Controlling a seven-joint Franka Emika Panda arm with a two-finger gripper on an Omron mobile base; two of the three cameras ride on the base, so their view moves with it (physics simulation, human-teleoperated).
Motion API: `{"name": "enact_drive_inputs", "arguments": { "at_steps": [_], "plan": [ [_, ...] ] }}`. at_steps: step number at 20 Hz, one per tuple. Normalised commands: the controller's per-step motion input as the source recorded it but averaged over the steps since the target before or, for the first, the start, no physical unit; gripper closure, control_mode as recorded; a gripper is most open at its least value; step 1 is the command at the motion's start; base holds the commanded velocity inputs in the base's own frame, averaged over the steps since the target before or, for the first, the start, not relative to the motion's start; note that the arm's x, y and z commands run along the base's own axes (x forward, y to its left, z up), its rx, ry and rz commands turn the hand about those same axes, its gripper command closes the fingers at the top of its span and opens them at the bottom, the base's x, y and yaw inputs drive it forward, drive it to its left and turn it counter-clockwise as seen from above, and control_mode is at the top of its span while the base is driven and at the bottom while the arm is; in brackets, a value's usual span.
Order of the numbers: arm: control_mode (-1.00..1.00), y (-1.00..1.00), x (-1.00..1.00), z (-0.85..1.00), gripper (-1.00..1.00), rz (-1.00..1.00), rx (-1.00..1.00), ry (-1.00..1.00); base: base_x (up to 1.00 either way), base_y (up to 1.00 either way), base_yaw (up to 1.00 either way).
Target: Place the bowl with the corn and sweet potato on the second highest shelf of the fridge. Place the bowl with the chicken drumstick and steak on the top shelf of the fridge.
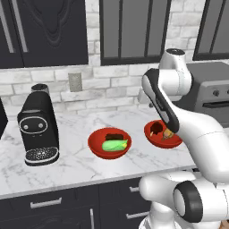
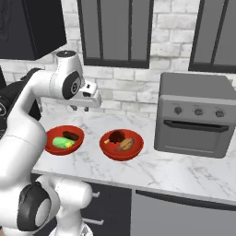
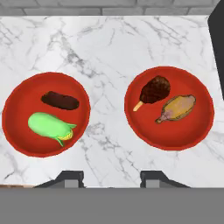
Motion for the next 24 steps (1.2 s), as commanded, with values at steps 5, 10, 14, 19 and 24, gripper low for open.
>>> {"name": "enact_drive_inputs", "arguments": {
  "at_steps": [5,10,14,19,24],
  "plan": [
    [-1.0,-0.04,-0.13,-0.01,-1.0,-0.02,0.02,0.0,0.0,0.0,0.0],
    [-1.0,-0.92,-0.83,-0.43,-1.0,-0.32,0.18,0.0,0.0,0.0,0.0],
    [-1.0,-1.0,-0.46,-0.66,-1.0,-0.43,0.19,0.11,0.0,0.0,0.0],
    [-1.0,-0.77,-0.01,-0.78,-1.0,-0.49,0.13,0.2,0.0,0.0,0.0],
    [-1.0,-0.21,0.37,-0.62,-1.0,-0.27,0.05,0.12,0.0,0.0,0.0]
  ]
}}
